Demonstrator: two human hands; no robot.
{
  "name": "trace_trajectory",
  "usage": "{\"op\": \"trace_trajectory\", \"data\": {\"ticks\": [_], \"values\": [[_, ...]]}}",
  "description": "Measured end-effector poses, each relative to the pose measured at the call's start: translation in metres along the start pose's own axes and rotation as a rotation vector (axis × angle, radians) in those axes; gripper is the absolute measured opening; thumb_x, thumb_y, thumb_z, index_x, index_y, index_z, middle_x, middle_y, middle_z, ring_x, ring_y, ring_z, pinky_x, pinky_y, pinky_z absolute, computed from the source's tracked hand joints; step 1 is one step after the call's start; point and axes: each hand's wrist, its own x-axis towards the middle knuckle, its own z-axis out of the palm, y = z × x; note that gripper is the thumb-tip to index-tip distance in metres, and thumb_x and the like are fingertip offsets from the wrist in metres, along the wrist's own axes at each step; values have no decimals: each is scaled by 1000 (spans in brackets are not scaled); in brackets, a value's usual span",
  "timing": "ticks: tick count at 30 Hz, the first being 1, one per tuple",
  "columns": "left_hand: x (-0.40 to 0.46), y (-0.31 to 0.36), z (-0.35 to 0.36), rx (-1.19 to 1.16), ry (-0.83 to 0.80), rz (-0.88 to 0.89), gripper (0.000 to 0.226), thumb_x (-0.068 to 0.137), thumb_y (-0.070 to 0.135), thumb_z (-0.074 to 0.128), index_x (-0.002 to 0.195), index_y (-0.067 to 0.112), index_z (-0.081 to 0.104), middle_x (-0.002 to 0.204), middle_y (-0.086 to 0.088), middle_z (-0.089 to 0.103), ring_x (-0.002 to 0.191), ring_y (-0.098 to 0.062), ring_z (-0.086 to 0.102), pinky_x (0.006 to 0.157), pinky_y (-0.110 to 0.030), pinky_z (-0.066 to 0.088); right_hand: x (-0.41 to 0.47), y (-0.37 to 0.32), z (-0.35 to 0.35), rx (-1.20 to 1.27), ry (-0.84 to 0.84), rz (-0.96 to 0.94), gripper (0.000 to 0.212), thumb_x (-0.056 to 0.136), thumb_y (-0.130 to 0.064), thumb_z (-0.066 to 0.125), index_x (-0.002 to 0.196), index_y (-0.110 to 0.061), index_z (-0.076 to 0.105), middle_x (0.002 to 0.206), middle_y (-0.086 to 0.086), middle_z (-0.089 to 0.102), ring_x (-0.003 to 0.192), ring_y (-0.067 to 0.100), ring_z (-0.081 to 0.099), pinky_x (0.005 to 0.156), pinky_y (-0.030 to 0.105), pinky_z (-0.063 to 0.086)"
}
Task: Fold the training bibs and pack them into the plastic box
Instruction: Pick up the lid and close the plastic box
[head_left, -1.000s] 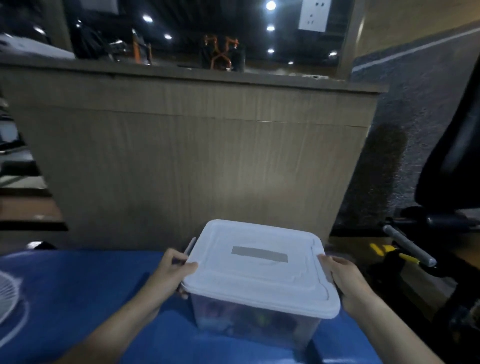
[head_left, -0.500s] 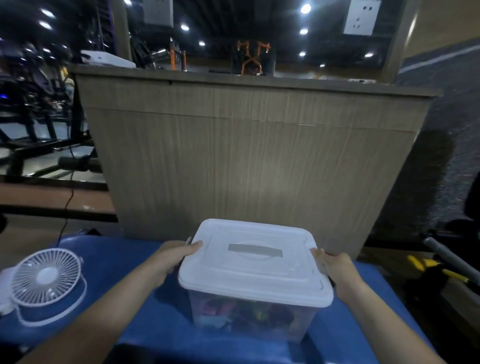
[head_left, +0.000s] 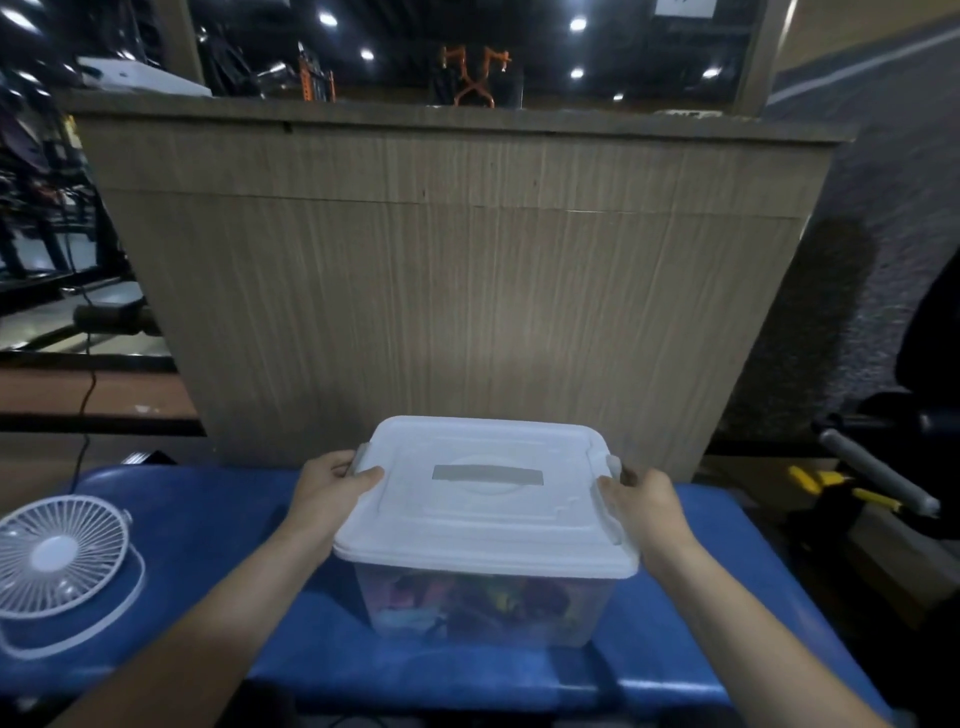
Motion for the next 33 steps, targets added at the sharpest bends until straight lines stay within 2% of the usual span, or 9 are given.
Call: {"op": "trace_trajectory", "data": {"ticks": [5, 9, 13, 21, 24, 26, 28, 31, 33], "values": [[6, -4, 1, 321, 50, 245, 17, 84, 3, 73, 97, 12, 78, 93, 2, 68, 86, -18, 67, 70, -19, 47, -6, -8, 1, -245, 35, -86, 22, 90, -13, 52, 72, -1, 45, 65, 7, 52, 66, 24, 44, 52, 31, 31], [5, -9, 3, 559, 58, 446, 23, 86, 0, 68, 96, 18, 77, 95, 3, 57, 96, -20, 62, 90, -34, 52, -9, -11, 3, -391, 35, -133, 28, 94, -13, 45, 67, -9, 43, 69, 8, 54, 72, 30, 45, 54, 34, 30], [7, -11, 2, 563, 56, 467, 23, 86, 2, 67, 85, 24, 70, 98, 2, 58, 97, -19, 62, 85, -26, 48, -10, -15, 5, -478, 22, -165, 26, 94, -17, 47, 69, -12, 42, 70, 8, 54, 75, 33, 47, 57, 35, 30], [4, -10, 7, 750, 70, 508, 15, 90, 8, 62, 93, 21, 70, 97, 6, 47, 100, -19, 48, 74, -34, 46, -17, -11, 4, -444, 45, -186, 24, 90, -19, 50, 69, -12, 42, 72, 11, 58, 75, 36, 50, 61, 35, 34], [5, -11, 8, 858, 50, 552, 15, 91, 10, 59, 100, 19, 67, 102, 5, 46, 101, -19, 45, 73, -35, 45, -17, -10, 7, -475, 33, -186, 15, 91, -24, 49, 85, -11, 51, 91, 12, 63, 89, 36, 57, 66, 36, 40], [5, -12, 7, 914, -28, 627, 18, 93, 26, 58, 107, 19, 68, 112, 4, 51, 108, -21, 48, 83, -33, 42, -13, -7, 10, -542, 34, -288, 28, 95, -29, 52, 113, -9, 59, 127, 13, 59, 121, 34, 52, 89, 38, 44], [4, -8, 7, 963, -229, 696, 45, 91, 56, 45, 120, 29, 65, 130, 9, 51, 119, -14, 47, 97, -31, 36, -13, -5, 13, -621, 23, -475, 50, 98, -39, 53, 140, -12, 53, 154, 9, 42, 143, 25, 36, 112, 36, 30], [2, 0, 11, 1022, -548, 702, 64, 86, 74, 24, 139, 47, 48, 150, 27, 35, 135, 1, 34, 113, -32, 27, -17, -5, 10, -606, -102, -691, 62, 91, -58, 43, 144, -25, 51, 158, -3, 38, 145, 13, 31, 117, 34, 27], [5, 2, 14, 1065, -608, 750, 65, 88, 75, 24, 145, 50, 40, 153, 28, 30, 141, 2, 29, 119, -35, 22, -16, -3, 7, -580, -197, -747, 61, 89, -62, 41, 142, -35, 50, 154, -14, 42, 141, 3, 33, 116, 34, 29]]}}
